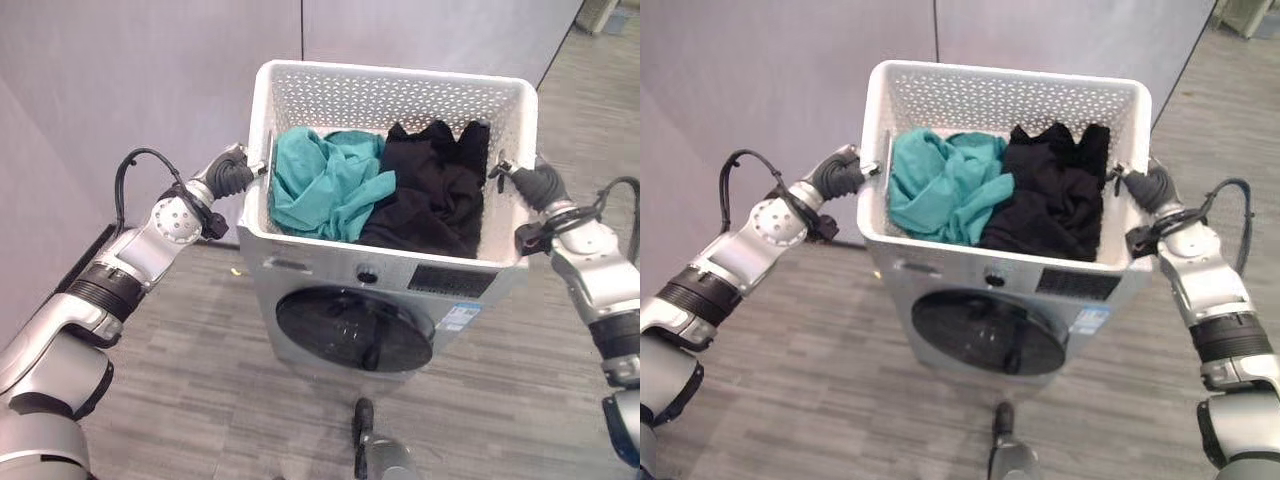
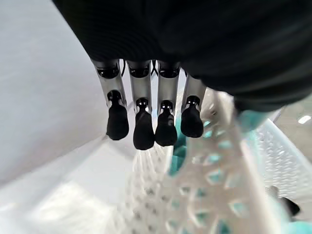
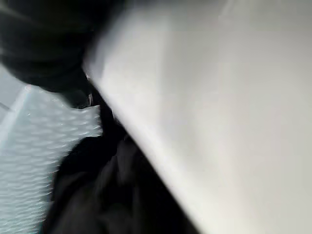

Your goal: Grab the laundry basket,head to the washer,open it,put in the laundry and shut it.

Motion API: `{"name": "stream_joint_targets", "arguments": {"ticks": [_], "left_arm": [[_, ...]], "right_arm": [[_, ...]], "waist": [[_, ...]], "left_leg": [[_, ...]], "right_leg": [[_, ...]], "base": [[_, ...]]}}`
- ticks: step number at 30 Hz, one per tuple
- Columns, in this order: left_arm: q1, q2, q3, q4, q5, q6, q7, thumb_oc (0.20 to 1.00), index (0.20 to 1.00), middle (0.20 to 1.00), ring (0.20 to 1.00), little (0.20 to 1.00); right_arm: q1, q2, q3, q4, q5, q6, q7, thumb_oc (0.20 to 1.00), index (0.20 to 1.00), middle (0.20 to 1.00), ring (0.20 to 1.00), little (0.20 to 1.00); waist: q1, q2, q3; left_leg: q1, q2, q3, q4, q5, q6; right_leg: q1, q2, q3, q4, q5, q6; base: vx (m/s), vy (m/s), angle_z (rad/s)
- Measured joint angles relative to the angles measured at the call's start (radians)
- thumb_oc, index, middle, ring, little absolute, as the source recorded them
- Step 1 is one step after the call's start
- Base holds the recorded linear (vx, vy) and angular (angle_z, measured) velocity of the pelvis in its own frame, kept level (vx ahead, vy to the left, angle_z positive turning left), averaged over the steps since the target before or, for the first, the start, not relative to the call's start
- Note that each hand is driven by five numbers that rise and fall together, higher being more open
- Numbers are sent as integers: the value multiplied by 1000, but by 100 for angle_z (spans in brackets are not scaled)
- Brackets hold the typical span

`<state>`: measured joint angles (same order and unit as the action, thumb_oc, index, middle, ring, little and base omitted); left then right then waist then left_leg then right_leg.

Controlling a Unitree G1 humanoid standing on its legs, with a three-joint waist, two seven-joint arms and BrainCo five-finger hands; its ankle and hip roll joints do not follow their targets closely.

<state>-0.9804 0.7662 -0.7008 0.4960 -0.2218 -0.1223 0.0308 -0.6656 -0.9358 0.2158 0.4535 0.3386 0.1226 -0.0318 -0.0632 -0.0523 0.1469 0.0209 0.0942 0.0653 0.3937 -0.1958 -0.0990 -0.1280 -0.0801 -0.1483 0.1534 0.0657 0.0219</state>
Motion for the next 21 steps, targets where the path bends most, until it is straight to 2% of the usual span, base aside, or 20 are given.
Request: {"name": "stream_joint_targets", "arguments": {"ticks": [1, 2, 3, 4, 5, 6, 8, 9, 10, 11, 13, 14, 15, 21], "left_arm": [[-3, -8, 0, 8, -8, 2, 1, 200, 200, 200, 200, 200], [-1, -6, -12, 31, -12, 7, 1, 200, 200, 200, 200, 200], [-7, -4, -12, 58, -17, 27, 1, 200, 200, 200, 200, 200], [-34, -18, -29, 90, -26, 28, 1, 200, 200, 200, 200, 200], [-54, -19, -38, 126, -43, 27, 1, 200, 200, 200, 200, 200], [-69, -17, -36, 137, -46, 36, 1, 200, 200, 200, 200, 200], [-80, -17, -37, 155, -48, 38, 2, 200, 200, 200, 200, 200], [-81, -17, -37, 177, -55, 43, 6, 1000, 1000, 1000, 1000, 1000], [-81, -17, -37, 179, -55, 43, 7, 1000, 1000, 1000, 1000, 1000], [-81, -16, -32, 190, -55, 44, 11, 1000, 1000, 1000, 1000, 1000], [-94, -16, -35, 221, -55, 43, 12, 1000, 1000, 1000, 1000, 1000], [-106, -16, -37, 235, -55, 47, 12, 1000, 1000, 1000, 1000, 1000], [-140, -13, -38, 275, -55, 67, 13, 1000, 1000, 1000, 1000, 1000], [-157, 85, -40, 418, -51, 112, 3, 1000, 1000, 1000, 1000, 1000]], "right_arm": [[-37, -10, 38, 31, 1, -2, 0, 200, 200, 200, 200, 200], [-71, -4, 70, 50, 1, 2, 0, 200, 200, 200, 200, 200], [-81, -1, 104, 39, 2, 1, 0, 200, 200, 200, 200, 200], [-89, 5, 129, 65, 8, -6, -7, 200, 200, 200, 200, 200], [-136, 12, 173, 91, 9, -4, -13, 200, 200, 200, 200, 200], [-162, 10, 181, 98, 8, 6, -9, 200, 200, 200, 200, 200], [-180, 39, 177, 125, 4, 0, -10, 200, 200, 200, 200, 200], [-184, 77, 170, 128, -1, 6, -10, 485, 485, 485, 485, 485], [-183, 79, 170, 128, -1, 6, -10, 893, 893, 893, 893, 893], [-158, 76, 154, 125, -13, 8, -9, 1000, 1000, 1000, 1000, 1000], [-146, 43, 145, 129, -59, 15, -3, 1000, 1000, 1000, 1000, 1000], [-144, 30, 143, 128, -77, 23, 6, 1000, 1000, 1000, 1000, 1000], [-140, 2, 141, 144, -97, 49, 22, 1000, 1000, 1000, 1000, 1000], [-105, -64, 152, 189, -118, 78, 98, 1000, 1000, 1000, 1000, 1000]], "waist": [[4, -2, 10], [29, 2, 12], [38, 8, 16], [34, 1, 22], [36, -12, 27], [52, -15, 37], [53, 4, 45], [51, 12, 45], [49, 13, 44], [42, 16, 43], [19, 26, 37], [14, 31, 34], [10, 33, 32], [25, 30, 30]], "left_leg": [[-131, 18, -38, 245, 31, 16], [-190, 26, -76, 347, 31, 16], [-248, 32, -113, 359, 36, 2], [-265, 33, -115, 274, 31, -4], [-218, 29, -109, 11, 38, -7], [-194, 26, -110, -159, 89, -20], [-186, 37, -132, -280, 151, -28], [-155, 32, -134, -312, 185, -29], [-153, 31, -134, -310, 186, -29], [-119, 16, -135, -308, 205, -16], [-71, 16, -131, -322, 213, -9], [-53, 20, -132, -339, 232, -12], [-29, 10, -129, -371, 274, 0], [10, -39, -110, -430, 285, 25]], "right_leg": [[4, 8, 1, -6, 6, -31], [16, 23, 2, -16, 14, -37], [51, 42, -2, -38, -1, -63], [77, 52, -4, -69, -15, -30], [111, 51, 0, -124, 4, -17], [119, 60, 13, -136, 15, -36], [163, 96, 24, -182, 21, -29], [200, 119, 29, -190, 16, -45], [203, 121, 29, -190, 15, -44], [234, 131, 31, -198, 2, -58], [258, 136, 30, -211, -5, -61], [258, 138, 33, -210, -6, -60], [256, 126, 37, -206, -10, -50], [257, 72, 59, -197, -31, -13]], "base": [[9, -101, 9], [275, 80, -20], [271, 77, -10], [309, 171, 7], [136, 106, -15], [201, 153, -34], [222, 153, -41], [227, 130, -40], [205, 112, -38], [152, 78, -8], [119, 55, -2], [111, 34, 1], [106, 19, -4], [66, -4, -1]]}}
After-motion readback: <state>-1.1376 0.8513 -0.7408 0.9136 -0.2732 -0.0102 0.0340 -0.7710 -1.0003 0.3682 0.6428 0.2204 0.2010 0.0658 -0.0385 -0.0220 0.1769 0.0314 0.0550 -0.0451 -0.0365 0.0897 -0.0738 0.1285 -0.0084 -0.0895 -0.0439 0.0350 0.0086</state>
